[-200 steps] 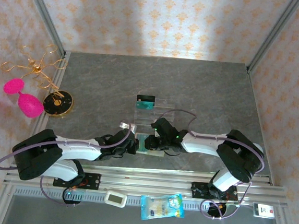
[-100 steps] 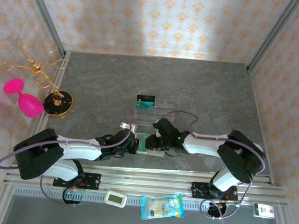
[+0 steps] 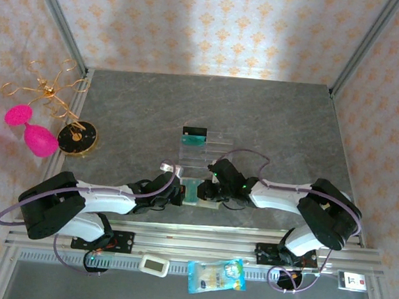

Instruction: Take the credit cards out of the card holder

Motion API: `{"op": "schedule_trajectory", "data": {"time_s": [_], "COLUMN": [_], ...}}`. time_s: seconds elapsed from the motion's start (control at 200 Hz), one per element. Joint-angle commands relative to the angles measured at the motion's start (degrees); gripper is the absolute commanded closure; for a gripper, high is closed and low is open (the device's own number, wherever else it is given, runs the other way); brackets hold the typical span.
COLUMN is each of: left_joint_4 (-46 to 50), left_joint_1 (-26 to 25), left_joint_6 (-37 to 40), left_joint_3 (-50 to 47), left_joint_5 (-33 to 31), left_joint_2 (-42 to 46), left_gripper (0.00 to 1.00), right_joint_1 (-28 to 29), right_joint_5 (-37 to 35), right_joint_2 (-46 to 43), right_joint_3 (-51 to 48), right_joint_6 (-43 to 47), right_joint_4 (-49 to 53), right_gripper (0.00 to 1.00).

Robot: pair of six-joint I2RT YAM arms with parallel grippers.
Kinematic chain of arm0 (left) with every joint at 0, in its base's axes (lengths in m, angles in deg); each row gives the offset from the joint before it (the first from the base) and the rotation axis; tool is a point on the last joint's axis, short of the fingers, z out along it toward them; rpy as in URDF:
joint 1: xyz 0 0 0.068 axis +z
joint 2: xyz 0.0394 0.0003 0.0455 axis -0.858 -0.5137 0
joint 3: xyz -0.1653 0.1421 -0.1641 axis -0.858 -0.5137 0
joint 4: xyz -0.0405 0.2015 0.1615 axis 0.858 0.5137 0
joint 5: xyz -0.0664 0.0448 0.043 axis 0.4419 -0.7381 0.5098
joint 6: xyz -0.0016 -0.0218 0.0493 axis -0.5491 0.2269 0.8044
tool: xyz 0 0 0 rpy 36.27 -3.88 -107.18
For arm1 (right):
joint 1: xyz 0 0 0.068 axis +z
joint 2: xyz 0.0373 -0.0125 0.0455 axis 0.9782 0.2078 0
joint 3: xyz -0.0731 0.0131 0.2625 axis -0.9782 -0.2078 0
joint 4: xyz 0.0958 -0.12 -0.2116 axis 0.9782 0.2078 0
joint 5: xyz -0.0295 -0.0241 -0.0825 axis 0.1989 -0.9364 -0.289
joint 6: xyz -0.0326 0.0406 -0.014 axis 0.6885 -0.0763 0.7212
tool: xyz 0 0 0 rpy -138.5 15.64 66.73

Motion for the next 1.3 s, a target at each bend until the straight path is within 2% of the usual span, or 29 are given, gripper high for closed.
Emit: {"op": "schedule_trajectory", "data": {"time_s": [0.0,0.28,0.345,0.746,0.831,0.891,1.116,1.296], "left_joint_4": [-0.3,-0.6,-0.6,-0.6,-0.6,-0.6,0.4,4.2], "left_joint_1": [-0.1,0.0,0.0,0.1,0.2,0.3,0.1,-0.9], "left_joint_6": [0.0,0.1,0.1,-0.3,-0.1,0.1,0.4,3.7], "left_joint_3": [-0.5,-0.5,-0.6,-1.5,-1.4,-1.3,-1.1,1.0], "left_joint_5": [0.6,0.9,0.8,0.4,0.4,0.8,0.0,-5.2], "left_joint_2": [-0.8,-0.9,-0.9,0.1,0.6,1.4,7.4,7.0], "left_gripper": [0.98,0.99,0.99,0.98,0.97,0.93,0.82,0.59], "right_joint_1": [-0.1,-0.1,-0.1,-2.5,-2.4,-2.4,-2.3,-2.4], "right_joint_5": [0.8,1.5,1.1,-5.5,-4.9,-2.5,-2.7,-3.4], "right_joint_2": [0.8,1.9,1.9,-5.9,-6.5,-6.4,-6.5,-5.3], "right_joint_3": [0.4,0.1,0.2,-3.3,-3.2,-2.7,0.2,1.5], "right_joint_6": [-0.3,-0.8,-1.0,-1.3,-0.7,0.0,2.2,2.9], "right_joint_4": [-1.5,-2.7,-2.4,6.3,6.4,5.2,4.2,3.4], "right_gripper": [0.83,0.92,1.00,1.00,1.00,1.00,0.74,0.71]}}
